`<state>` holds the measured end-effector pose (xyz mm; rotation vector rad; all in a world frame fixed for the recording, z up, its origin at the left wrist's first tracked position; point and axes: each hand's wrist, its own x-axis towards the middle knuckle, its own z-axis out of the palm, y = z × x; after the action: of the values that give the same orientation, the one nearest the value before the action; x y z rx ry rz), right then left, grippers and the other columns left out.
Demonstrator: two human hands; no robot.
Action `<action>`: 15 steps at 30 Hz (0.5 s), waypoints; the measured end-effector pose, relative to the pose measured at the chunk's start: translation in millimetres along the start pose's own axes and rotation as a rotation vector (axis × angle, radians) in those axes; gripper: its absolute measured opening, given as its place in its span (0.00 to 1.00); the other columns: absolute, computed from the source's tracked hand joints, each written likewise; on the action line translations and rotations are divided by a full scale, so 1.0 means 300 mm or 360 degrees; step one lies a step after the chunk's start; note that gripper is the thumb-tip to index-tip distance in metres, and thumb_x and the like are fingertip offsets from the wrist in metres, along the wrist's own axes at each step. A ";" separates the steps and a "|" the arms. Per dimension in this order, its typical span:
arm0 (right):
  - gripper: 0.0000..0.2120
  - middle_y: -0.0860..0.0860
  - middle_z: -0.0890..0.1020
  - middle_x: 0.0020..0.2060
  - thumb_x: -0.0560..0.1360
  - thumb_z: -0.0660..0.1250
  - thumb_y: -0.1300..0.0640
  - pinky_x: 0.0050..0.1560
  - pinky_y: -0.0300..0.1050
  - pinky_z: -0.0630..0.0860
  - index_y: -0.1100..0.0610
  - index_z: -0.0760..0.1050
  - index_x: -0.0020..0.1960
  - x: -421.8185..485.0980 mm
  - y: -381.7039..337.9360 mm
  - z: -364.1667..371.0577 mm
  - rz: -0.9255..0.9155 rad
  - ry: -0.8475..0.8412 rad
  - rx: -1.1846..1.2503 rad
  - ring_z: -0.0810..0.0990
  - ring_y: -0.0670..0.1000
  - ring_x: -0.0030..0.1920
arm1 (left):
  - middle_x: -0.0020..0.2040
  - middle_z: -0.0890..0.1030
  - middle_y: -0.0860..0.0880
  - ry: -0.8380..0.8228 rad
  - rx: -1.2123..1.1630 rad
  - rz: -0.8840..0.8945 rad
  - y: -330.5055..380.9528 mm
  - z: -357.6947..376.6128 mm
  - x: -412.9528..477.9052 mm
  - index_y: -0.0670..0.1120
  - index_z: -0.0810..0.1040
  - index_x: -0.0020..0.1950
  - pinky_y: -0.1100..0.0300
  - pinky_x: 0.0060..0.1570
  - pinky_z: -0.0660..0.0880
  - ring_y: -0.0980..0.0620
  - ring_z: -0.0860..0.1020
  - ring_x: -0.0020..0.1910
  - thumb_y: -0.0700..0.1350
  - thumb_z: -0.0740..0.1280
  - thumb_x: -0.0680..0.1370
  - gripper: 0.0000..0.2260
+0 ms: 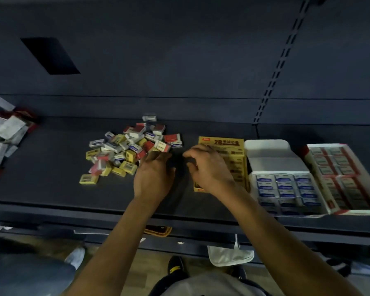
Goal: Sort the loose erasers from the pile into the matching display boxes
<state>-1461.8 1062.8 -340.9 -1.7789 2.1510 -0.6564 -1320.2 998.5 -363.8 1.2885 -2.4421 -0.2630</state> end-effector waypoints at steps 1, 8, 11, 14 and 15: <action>0.15 0.50 0.74 0.60 0.76 0.63 0.58 0.59 0.43 0.67 0.54 0.74 0.63 0.021 -0.018 0.014 -0.0008 -0.0017 -0.0010 0.70 0.52 0.62 | 0.53 0.79 0.39 0.0012 0.0061 -0.0053 -0.030 -0.005 0.005 0.43 0.79 0.58 0.48 0.45 0.76 0.36 0.77 0.51 0.42 0.72 0.70 0.17; 0.14 0.51 0.76 0.58 0.74 0.65 0.60 0.54 0.43 0.69 0.55 0.75 0.59 0.171 -0.080 0.122 0.0041 -0.0040 0.0006 0.74 0.53 0.58 | 0.53 0.76 0.39 -0.0046 0.0416 -0.0220 -0.147 -0.027 0.035 0.41 0.77 0.57 0.47 0.43 0.75 0.36 0.75 0.52 0.41 0.74 0.69 0.18; 0.17 0.53 0.74 0.60 0.73 0.67 0.59 0.57 0.44 0.69 0.55 0.73 0.62 0.213 -0.089 0.157 0.0099 -0.0018 -0.0032 0.71 0.55 0.61 | 0.45 0.77 0.40 0.0029 0.0482 -0.0156 -0.170 -0.010 0.047 0.41 0.80 0.50 0.48 0.36 0.76 0.36 0.77 0.44 0.35 0.74 0.65 0.15; 0.21 0.54 0.72 0.60 0.73 0.68 0.55 0.59 0.46 0.68 0.55 0.70 0.65 0.239 -0.097 0.179 0.0184 -0.0019 -0.0151 0.68 0.56 0.62 | 0.44 0.76 0.39 0.0108 0.0497 -0.0104 -0.177 -0.004 0.053 0.41 0.81 0.48 0.48 0.34 0.76 0.36 0.77 0.41 0.34 0.73 0.65 0.13; 0.21 0.54 0.72 0.60 0.73 0.68 0.54 0.59 0.47 0.69 0.55 0.70 0.65 0.244 -0.098 0.183 0.0205 -0.0023 -0.0182 0.68 0.56 0.62 | 0.44 0.76 0.39 0.0126 0.0506 -0.0085 -0.179 -0.002 0.055 0.41 0.80 0.47 0.48 0.34 0.76 0.36 0.77 0.40 0.34 0.73 0.64 0.13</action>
<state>-1425.4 977.8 -367.8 -1.6762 2.3119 -0.4973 -1288.0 954.6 -377.1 1.4625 -2.4535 0.1677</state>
